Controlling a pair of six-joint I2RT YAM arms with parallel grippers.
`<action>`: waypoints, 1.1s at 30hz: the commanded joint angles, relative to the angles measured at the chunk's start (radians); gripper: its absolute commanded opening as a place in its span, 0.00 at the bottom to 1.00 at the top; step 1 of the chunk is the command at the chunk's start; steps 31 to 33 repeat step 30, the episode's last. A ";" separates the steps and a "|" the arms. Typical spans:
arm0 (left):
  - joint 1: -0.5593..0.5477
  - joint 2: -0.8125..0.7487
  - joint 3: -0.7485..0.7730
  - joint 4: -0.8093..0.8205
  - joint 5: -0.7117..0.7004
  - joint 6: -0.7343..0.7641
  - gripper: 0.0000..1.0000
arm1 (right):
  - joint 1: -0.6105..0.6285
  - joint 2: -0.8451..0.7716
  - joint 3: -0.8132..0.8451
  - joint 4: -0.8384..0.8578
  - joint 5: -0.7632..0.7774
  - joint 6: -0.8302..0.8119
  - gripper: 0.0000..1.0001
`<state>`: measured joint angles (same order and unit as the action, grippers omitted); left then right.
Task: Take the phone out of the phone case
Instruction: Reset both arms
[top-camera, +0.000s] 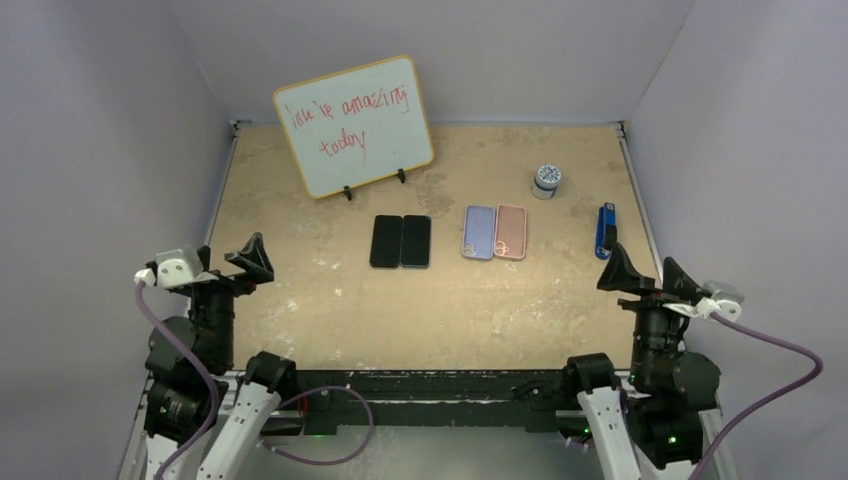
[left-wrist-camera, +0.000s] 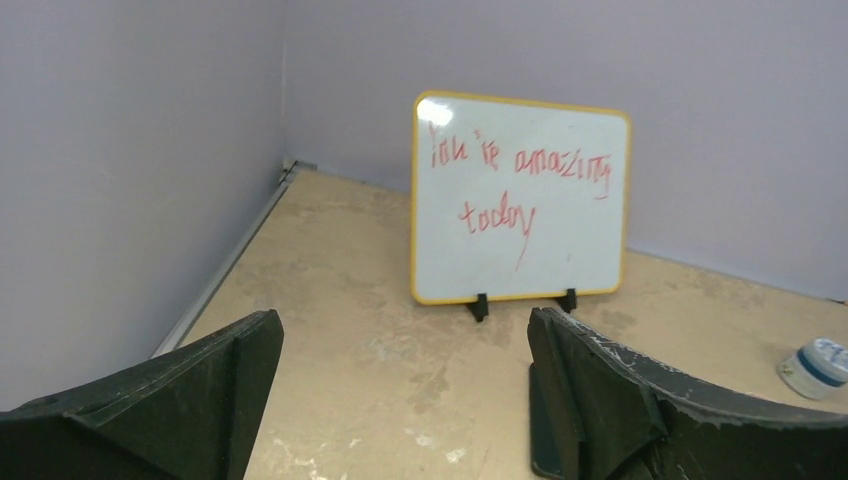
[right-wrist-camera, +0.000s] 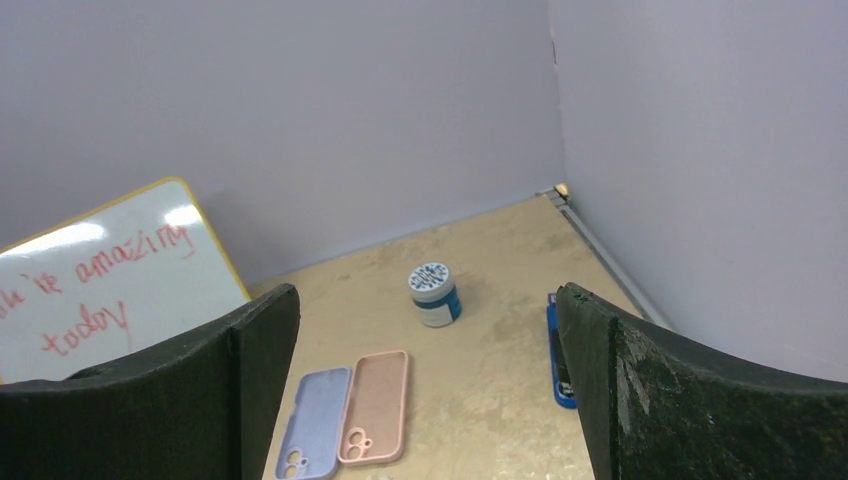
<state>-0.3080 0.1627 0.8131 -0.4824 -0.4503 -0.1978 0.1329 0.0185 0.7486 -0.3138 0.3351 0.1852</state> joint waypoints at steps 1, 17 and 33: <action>-0.005 -0.022 -0.082 0.058 -0.122 -0.050 1.00 | 0.007 -0.017 -0.075 0.025 0.069 -0.032 0.99; -0.003 -0.043 -0.130 0.086 -0.034 -0.011 1.00 | 0.011 -0.017 -0.125 0.071 -0.041 -0.046 0.99; 0.000 -0.032 -0.132 0.094 -0.008 0.003 1.00 | 0.011 -0.017 -0.136 0.089 -0.069 -0.056 0.99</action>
